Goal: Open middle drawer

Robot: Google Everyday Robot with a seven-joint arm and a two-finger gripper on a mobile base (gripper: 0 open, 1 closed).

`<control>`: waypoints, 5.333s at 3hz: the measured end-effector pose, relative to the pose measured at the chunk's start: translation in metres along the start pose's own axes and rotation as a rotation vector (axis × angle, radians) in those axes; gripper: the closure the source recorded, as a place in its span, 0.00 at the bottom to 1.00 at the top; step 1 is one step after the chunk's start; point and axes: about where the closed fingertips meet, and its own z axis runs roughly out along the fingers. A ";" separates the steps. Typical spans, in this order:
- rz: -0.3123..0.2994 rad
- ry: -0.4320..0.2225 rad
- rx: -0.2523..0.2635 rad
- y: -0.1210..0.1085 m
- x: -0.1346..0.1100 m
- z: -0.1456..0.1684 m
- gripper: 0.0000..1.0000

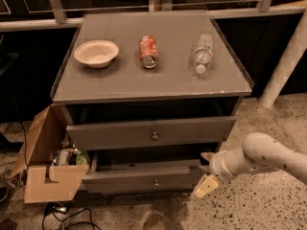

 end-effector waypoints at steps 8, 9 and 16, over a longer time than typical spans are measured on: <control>0.013 0.184 -0.126 -0.007 0.038 0.095 0.00; 0.005 0.148 -0.135 0.006 0.039 0.068 0.00; -0.097 0.186 -0.127 0.005 0.027 0.062 0.00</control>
Offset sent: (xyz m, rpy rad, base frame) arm 0.0095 0.0062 -0.0566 -0.0665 0.0430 0.0468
